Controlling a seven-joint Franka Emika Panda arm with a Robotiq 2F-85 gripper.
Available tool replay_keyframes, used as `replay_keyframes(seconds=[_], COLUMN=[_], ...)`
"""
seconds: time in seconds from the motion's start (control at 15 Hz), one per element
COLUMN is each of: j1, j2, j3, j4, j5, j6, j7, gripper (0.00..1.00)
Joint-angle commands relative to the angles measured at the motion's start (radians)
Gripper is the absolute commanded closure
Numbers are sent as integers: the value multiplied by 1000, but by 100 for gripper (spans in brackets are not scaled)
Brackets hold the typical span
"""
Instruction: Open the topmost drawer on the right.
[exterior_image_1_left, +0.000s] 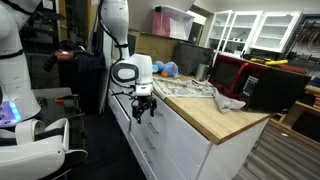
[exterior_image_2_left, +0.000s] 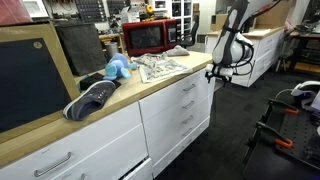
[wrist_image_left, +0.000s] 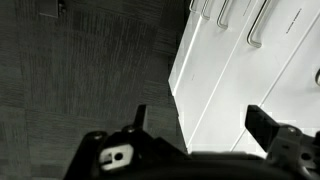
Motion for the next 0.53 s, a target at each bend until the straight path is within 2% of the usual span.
replay_keyframes(seconds=[0.0, 0.27, 0.33, 0.47], j1=[47, 45, 48, 48], j2=[30, 33, 38, 41], j3=[0, 39, 26, 32], j4=[7, 0, 4, 4], j5=[75, 132, 136, 146], j6=[80, 175, 129, 135], j7=[4, -24, -37, -41], gripper=[0, 0, 0, 0])
